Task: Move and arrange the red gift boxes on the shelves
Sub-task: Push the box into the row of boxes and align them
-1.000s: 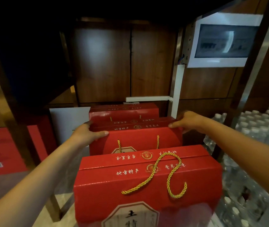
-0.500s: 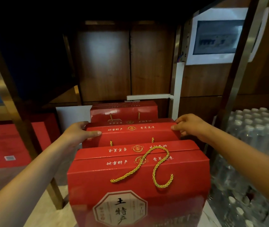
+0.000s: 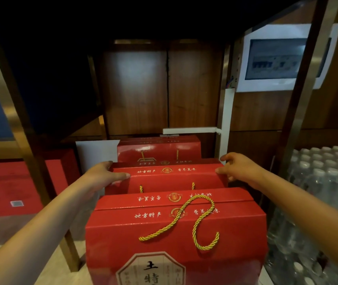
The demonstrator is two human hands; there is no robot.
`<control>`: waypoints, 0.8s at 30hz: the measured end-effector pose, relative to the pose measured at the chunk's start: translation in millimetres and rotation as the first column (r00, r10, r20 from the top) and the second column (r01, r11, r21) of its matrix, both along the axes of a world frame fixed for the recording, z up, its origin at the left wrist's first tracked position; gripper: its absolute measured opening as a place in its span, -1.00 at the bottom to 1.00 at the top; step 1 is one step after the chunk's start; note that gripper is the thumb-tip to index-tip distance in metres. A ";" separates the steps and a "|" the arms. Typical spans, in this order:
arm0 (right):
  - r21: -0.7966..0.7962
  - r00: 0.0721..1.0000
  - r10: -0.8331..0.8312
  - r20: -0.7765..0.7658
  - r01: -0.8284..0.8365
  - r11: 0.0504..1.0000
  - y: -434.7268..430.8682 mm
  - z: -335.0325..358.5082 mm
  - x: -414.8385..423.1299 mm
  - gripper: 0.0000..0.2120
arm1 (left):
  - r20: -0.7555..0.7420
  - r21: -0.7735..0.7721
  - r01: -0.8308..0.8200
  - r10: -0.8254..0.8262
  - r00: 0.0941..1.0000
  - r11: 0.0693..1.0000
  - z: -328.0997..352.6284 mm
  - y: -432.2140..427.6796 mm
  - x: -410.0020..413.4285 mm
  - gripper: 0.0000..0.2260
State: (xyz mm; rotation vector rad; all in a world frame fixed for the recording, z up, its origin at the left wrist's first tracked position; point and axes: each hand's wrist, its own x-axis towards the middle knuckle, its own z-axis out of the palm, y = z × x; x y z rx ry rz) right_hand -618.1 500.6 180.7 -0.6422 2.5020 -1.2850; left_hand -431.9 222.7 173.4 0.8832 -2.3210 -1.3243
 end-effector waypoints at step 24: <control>0.257 0.994 0.043 -0.105 -0.015 0.966 -115.1 25.7 -109.7 -0.70 | 0.140 -0.216 -0.067 0.099 0.985 0.974 20.2 -100.6 -118.3 -0.54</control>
